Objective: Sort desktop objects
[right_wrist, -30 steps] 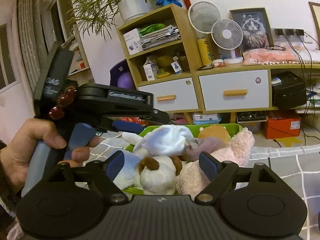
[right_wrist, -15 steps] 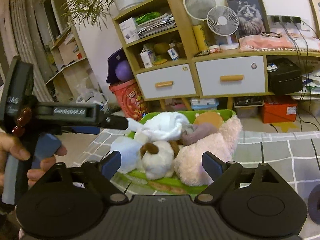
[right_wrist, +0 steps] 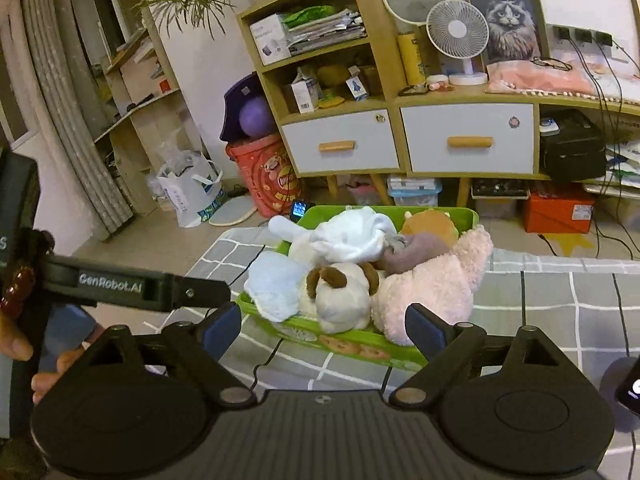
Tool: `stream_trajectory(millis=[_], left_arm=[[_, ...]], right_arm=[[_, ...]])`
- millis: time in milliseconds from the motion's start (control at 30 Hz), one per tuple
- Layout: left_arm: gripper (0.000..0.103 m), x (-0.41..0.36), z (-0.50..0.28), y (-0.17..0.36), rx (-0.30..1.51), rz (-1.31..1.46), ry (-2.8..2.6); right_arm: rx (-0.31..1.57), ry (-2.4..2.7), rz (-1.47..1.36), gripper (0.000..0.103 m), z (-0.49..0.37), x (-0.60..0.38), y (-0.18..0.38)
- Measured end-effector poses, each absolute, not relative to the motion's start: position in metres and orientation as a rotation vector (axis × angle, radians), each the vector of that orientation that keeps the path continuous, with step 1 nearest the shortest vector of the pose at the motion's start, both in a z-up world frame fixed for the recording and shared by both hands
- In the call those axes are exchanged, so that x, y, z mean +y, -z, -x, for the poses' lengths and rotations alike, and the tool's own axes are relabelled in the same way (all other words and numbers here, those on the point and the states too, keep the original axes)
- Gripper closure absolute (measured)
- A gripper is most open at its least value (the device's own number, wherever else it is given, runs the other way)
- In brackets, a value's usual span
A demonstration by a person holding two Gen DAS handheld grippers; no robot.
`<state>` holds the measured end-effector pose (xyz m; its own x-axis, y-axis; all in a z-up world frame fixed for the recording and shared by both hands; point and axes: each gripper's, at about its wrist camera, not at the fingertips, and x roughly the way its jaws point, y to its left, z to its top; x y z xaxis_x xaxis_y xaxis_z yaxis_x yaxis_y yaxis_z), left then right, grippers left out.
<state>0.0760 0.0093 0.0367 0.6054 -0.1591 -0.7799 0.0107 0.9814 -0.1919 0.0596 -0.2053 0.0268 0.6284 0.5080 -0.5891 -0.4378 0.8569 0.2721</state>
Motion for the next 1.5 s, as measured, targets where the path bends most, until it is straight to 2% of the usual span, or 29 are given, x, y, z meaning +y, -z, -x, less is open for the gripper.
stream_trajectory(millis=[267,533,667,967,1500], left_arm=[[0.001,0.013,-0.054,-0.035,0.966,0.287,0.092],[0.001,0.009,-0.042,-0.032,0.964,0.256,0.027],[0.001,0.009,-0.04,-0.022,0.984,0.246,0.014],[0.001,0.007,-0.039,0.008,1.061,0.132,-0.067],[0.001,0.005,-0.037,0.013,1.07,0.103,-0.078]], right_arm=[[0.74,-0.498,-0.08,0.013,-0.05,-0.204,-0.04],[0.757,-0.425,-0.035,0.013,-0.039,-0.198,-0.05],[0.776,-0.39,-0.06,0.008,-0.035,-0.194,-0.042],[0.864,-0.327,-0.06,0.007,-0.041,-0.187,-0.014],[0.895,-0.311,-0.059,0.003,-0.042,-0.182,-0.004]])
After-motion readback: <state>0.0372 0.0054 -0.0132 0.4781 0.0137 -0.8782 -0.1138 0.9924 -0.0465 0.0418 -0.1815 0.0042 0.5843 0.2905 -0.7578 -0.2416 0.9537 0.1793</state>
